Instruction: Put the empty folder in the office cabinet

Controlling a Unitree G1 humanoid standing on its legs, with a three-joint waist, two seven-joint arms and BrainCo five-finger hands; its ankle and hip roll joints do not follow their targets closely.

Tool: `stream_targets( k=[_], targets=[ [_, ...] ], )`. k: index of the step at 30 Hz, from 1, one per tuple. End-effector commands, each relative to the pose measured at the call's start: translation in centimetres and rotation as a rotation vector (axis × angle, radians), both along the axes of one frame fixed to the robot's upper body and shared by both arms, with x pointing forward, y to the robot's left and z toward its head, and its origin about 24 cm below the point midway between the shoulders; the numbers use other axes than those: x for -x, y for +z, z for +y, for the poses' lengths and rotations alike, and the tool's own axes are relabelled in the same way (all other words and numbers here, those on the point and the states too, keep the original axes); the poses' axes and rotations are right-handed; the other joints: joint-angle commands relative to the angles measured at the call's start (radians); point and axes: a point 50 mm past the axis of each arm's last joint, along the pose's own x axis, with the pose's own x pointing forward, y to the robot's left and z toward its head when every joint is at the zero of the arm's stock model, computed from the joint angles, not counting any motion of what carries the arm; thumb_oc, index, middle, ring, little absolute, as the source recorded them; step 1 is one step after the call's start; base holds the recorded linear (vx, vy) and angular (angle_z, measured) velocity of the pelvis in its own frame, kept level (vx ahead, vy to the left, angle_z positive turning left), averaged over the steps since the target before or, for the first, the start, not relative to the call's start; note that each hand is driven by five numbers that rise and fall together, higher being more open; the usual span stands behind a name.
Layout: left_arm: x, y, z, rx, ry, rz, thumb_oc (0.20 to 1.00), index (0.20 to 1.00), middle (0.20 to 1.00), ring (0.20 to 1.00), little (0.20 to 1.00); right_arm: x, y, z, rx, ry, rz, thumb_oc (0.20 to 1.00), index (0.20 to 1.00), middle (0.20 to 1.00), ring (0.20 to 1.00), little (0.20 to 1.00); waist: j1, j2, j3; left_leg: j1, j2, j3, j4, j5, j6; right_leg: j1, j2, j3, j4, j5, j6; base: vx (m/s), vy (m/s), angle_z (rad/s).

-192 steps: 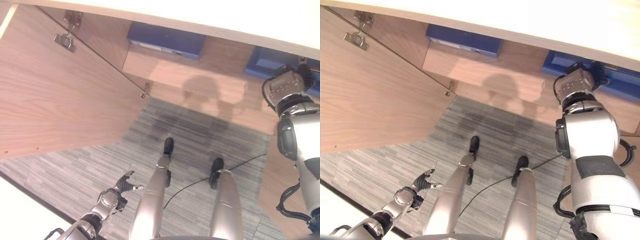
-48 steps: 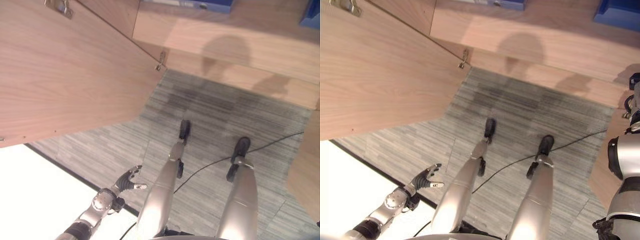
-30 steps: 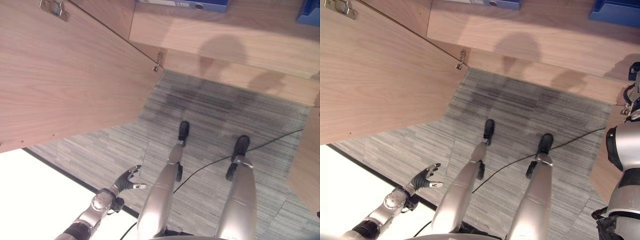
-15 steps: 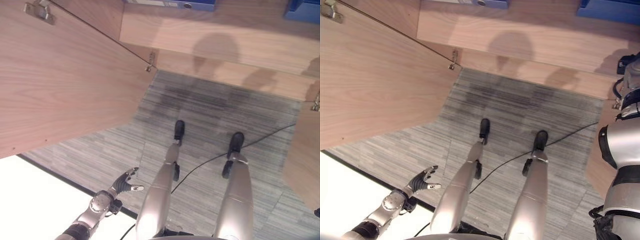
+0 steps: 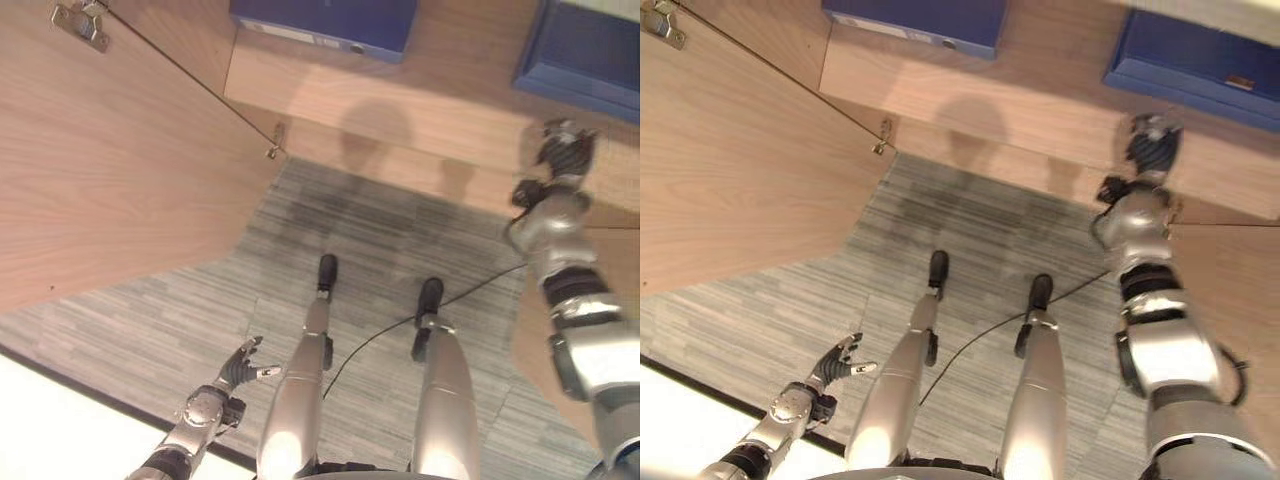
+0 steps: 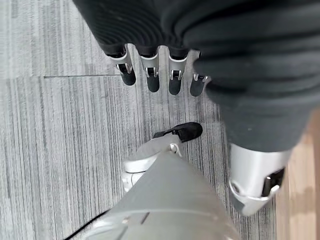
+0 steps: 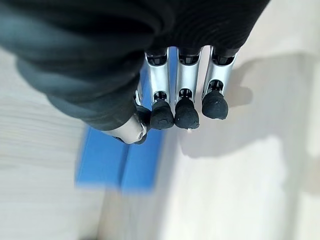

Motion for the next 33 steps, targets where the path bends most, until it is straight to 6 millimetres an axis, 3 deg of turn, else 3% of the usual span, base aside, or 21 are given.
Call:
stream_targets(
  k=[1, 6, 10, 16, 22, 26, 29, 33],
  targets=[
    [0.4, -0.5, 1.4, -0.069, 0.034, 0.036, 1.000, 1.000, 1.000, 1.000, 1.000, 0.6, 0.5, 0.9, 0.065, 0.054, -0.072, 0.200, 0.200, 0.200, 0.200, 0.200, 0.023, -0.020, -0.009, 0.089, 0.061, 0.004, 0.004, -0.138, -0.050, 0.090, -0.036, 0.012, -0.129, 0.087, 0.063, 0.00, 0.032, -0.04],
    [1.1, -0.9, 1.7, -0.098, 0.034, 0.059, 1.000, 1.000, 1.000, 1.000, 1.000, 1.5, -2.5, 2.7, 0.019, 0.111, -0.031, 0.200, 0.200, 0.200, 0.200, 0.200, 0.011, -0.031, -0.016, 0.115, 0.065, 0.014, -0.002, -0.138, -0.050, 0.128, -0.035, 0.012, -0.167, 0.107, 0.064, -0.01, 0.040, -0.15],
    [1.4, -1.1, 1.9, -0.108, 0.033, 0.070, 1.000, 1.000, 1.000, 1.000, 1.000, 1.4, -2.4, 3.5, 0.027, 0.139, -0.037, 0.200, 0.200, 0.200, 0.200, 0.200, 0.012, -0.037, -0.019, 0.120, 0.068, 0.016, 0.001, -0.139, -0.050, 0.138, -0.037, 0.013, -0.173, 0.109, 0.063, 0.00, 0.009, -0.06],
    [1.6, -1.0, 2.1, -0.112, 0.029, 0.071, 1.000, 1.000, 1.000, 1.000, 1.000, 0.9, -1.2, 3.2, 0.050, 0.134, -0.058, 0.200, 0.200, 0.200, 0.200, 0.200, 0.020, -0.038, -0.022, 0.120, 0.067, 0.013, 0.012, -0.143, -0.049, 0.145, -0.041, 0.011, -0.173, 0.108, 0.062, 0.00, 0.000, 0.00],
    [1.5, -0.8, 2.3, -0.117, 0.004, 0.065, 1.000, 1.000, 1.000, 1.000, 1.000, 0.0, 2.1, 0.6, 0.060, 0.040, -0.101, 0.200, 0.200, 0.200, 0.200, 0.200, 0.038, -0.038, -0.027, 0.120, 0.064, 0.004, 0.023, -0.149, -0.049, 0.157, -0.044, 0.006, -0.163, 0.093, 0.062, 0.00, -0.002, 0.02],
    [1.5, -0.8, 2.2, -0.110, -0.005, 0.069, 1.000, 1.000, 1.000, 1.000, 1.000, -0.3, 2.6, -0.6, 0.035, -0.005, -0.086, 0.200, 0.200, 0.200, 0.200, 0.200, 0.049, -0.039, -0.034, 0.117, 0.065, -0.002, 0.027, -0.144, -0.048, 0.165, -0.043, 0.003, -0.166, 0.099, 0.063, -0.01, -0.004, 0.06],
    [1.7, -1.0, 2.0, -0.117, -0.022, 0.082, 1.000, 1.000, 1.000, 1.000, 1.000, -0.4, 1.9, -1.0, 0.007, -0.020, -0.055, 0.200, 0.200, 0.200, 0.200, 0.200, 0.056, -0.042, -0.048, 0.128, 0.064, -0.005, 0.026, -0.147, -0.048, 0.185, -0.043, -0.002, -0.170, 0.098, 0.062, 0.00, 0.004, 0.05],
    [2.3, -1.4, 1.6, -0.117, -0.037, 0.106, 1.000, 1.000, 1.000, 1.000, 1.000, 0.5, -2.9, 0.4, -0.030, 0.027, 0.068, 0.200, 0.200, 0.200, 0.200, 0.200, 0.055, -0.055, -0.072, 0.179, 0.066, -0.009, 0.030, -0.165, -0.047, 0.254, -0.046, -0.019, -0.175, 0.085, 0.061, 0.04, -0.001, 0.11]
  ],
)
